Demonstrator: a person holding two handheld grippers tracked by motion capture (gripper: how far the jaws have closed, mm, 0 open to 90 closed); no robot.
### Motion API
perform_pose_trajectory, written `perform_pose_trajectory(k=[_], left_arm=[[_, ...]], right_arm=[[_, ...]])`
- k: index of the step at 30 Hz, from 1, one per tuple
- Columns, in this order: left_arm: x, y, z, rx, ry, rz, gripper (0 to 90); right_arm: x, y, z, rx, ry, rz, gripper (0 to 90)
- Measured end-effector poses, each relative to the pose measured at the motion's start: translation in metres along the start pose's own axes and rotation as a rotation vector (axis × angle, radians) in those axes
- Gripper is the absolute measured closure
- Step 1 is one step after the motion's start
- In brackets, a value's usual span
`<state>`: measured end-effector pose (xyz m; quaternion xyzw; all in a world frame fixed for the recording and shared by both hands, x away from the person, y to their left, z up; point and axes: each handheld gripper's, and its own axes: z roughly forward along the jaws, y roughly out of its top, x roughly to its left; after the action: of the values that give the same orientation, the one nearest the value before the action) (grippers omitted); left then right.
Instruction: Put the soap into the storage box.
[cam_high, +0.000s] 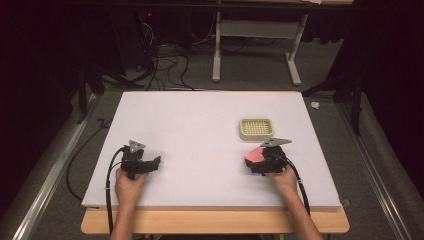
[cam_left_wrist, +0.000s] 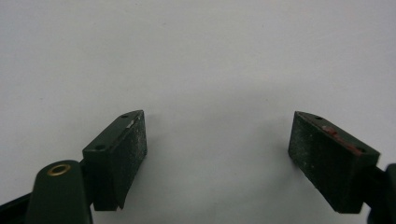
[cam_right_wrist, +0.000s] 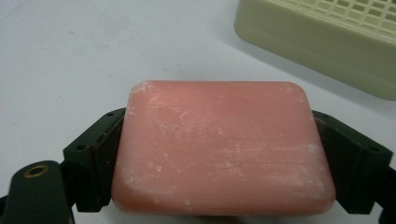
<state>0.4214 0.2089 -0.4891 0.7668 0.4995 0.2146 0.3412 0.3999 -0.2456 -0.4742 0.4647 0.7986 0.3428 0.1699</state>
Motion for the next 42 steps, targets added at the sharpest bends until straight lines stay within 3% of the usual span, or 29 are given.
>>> perform_pose_trajectory(k=[42], left_arm=[[0.0, 0.0, 0.0, 0.0, 0.0, 0.0, 20.0]], right_arm=[[-0.013, 0.008, -0.032, -0.05, -0.021, 0.023, 13.6]])
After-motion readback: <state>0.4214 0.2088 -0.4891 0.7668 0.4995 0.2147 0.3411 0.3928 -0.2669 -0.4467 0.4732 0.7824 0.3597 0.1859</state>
